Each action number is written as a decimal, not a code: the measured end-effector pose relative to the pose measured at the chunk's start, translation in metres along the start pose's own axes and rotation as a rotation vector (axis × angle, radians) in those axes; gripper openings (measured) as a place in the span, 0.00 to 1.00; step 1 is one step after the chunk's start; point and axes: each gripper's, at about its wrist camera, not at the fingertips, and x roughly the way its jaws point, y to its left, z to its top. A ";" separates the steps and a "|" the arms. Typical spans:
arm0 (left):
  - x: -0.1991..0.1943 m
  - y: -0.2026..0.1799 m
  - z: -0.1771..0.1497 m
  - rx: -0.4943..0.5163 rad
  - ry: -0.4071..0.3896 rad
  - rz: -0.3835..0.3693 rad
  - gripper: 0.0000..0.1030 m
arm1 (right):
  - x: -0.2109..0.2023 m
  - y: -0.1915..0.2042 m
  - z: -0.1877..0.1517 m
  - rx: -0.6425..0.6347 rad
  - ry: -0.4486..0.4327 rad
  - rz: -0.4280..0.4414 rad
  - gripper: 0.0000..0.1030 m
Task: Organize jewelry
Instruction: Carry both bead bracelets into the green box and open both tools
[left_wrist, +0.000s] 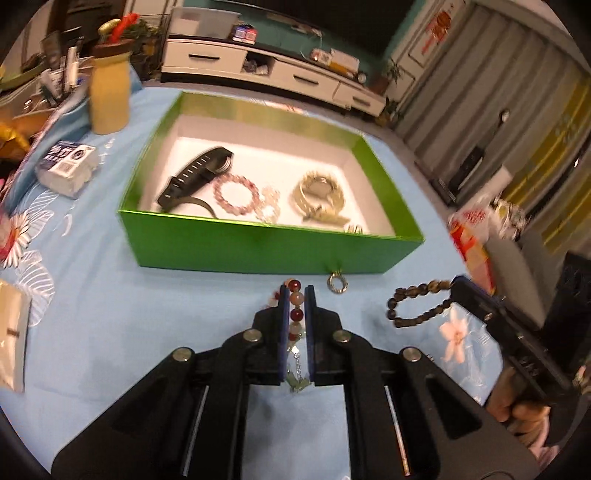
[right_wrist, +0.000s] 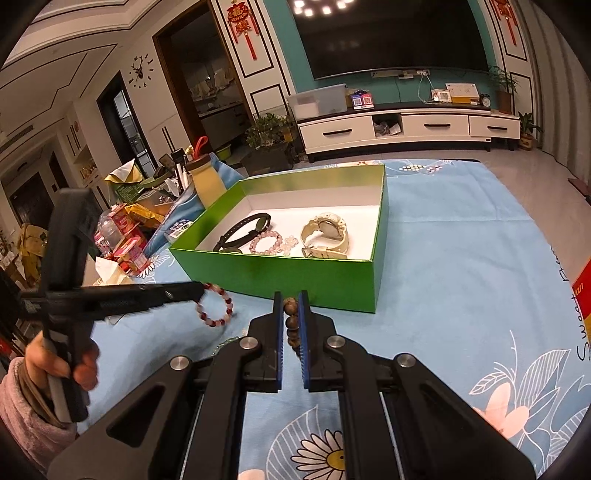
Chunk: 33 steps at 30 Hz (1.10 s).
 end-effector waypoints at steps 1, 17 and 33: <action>-0.004 0.001 0.000 -0.012 -0.006 -0.010 0.07 | -0.001 0.001 0.000 -0.001 -0.002 0.001 0.07; -0.063 0.011 0.011 -0.047 -0.122 -0.019 0.07 | -0.016 0.008 0.015 -0.028 -0.045 -0.006 0.07; -0.030 -0.010 0.058 0.022 -0.102 -0.023 0.07 | 0.000 0.010 0.048 -0.084 -0.085 -0.027 0.07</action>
